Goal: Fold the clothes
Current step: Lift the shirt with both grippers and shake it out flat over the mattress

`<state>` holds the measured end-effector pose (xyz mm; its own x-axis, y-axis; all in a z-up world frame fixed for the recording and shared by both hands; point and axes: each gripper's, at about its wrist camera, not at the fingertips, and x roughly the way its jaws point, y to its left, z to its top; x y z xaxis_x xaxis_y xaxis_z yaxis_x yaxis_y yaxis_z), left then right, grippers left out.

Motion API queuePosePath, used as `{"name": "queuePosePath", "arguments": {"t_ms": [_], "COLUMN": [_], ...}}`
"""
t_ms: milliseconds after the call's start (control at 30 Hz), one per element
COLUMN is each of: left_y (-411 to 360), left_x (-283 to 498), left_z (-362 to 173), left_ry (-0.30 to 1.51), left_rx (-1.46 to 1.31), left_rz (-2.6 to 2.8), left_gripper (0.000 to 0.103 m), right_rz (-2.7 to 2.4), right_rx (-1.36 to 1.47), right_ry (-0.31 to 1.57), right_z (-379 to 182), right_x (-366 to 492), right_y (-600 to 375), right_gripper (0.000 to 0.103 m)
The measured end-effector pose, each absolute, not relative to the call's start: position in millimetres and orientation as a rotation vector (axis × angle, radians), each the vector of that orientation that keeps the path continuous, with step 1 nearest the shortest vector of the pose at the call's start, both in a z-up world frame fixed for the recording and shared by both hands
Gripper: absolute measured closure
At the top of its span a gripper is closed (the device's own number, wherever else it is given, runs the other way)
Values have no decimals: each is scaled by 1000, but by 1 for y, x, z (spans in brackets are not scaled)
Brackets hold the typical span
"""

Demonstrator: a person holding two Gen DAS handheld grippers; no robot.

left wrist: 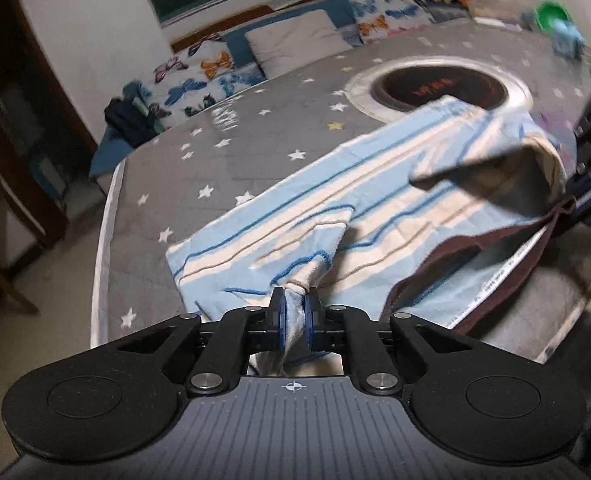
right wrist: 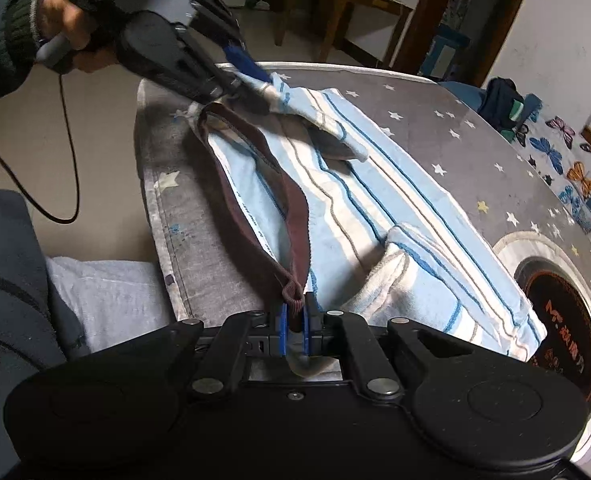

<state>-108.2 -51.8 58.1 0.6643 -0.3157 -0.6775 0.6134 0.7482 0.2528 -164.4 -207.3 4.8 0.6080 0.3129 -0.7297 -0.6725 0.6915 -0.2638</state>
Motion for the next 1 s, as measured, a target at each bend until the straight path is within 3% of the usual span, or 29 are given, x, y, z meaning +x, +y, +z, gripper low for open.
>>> {"name": "queuePosePath", "arguments": {"t_ms": [267, 467, 733, 867, 1000], "left_y": [-22, -30, -59, -56, -54], "left_x": [-27, 70, 151, 143, 116], "left_z": [107, 158, 277, 339, 358], "left_ry": [705, 688, 461, 278, 190], "left_rx": [173, 3, -113, -193, -220], "left_rz": [-484, -438, -402, -416, -435], "left_gripper": [96, 96, 96, 96, 96], "right_rz": [512, 384, 125, -36, -88], "right_rx": [-563, -652, -756, -709, -691], "right_ry": [618, 586, 448, 210, 83], "right_z": [57, 104, 186, 267, 303], "right_x": [-126, -49, 63, 75, 55], "right_y": [-225, -241, -262, -276, -280], "right_gripper": [96, 96, 96, 96, 96]}}
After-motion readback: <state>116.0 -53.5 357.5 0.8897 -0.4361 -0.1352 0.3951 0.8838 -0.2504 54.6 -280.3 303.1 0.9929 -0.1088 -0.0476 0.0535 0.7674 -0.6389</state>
